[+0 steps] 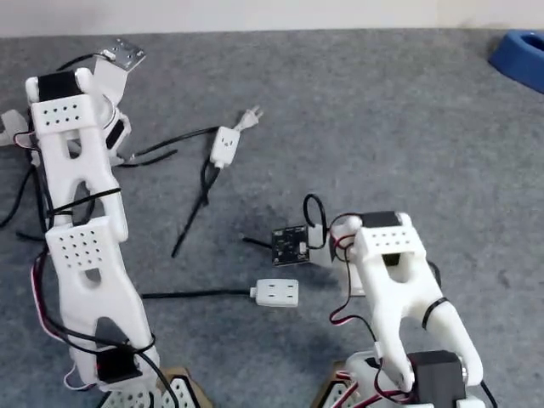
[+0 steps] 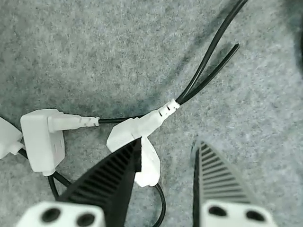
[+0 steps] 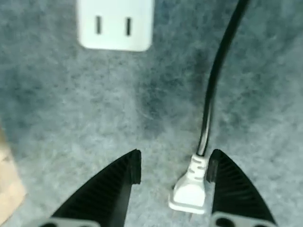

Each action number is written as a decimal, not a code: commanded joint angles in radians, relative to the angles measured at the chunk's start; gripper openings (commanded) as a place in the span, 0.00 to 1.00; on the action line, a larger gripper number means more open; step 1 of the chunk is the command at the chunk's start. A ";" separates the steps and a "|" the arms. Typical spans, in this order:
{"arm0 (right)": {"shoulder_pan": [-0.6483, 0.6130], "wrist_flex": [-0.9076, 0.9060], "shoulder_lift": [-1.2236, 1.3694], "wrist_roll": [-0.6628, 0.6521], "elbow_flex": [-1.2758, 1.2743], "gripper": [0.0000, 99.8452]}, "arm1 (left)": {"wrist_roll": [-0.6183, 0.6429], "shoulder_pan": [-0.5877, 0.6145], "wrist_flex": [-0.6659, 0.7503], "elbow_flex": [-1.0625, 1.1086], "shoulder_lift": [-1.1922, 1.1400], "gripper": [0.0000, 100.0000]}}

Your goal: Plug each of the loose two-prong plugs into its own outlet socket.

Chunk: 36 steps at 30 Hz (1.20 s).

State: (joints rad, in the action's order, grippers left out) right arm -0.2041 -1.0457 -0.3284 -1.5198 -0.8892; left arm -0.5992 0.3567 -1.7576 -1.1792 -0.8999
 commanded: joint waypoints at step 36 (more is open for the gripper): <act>-0.085 0.326 0.191 0.189 0.021 0.02 | -0.006 0.056 -0.008 -0.001 0.065 0.18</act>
State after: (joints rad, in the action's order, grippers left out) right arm -0.2179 -0.7710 -0.1427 -1.4108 -0.8615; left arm -0.6007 0.4028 -1.7576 -1.1761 -0.8999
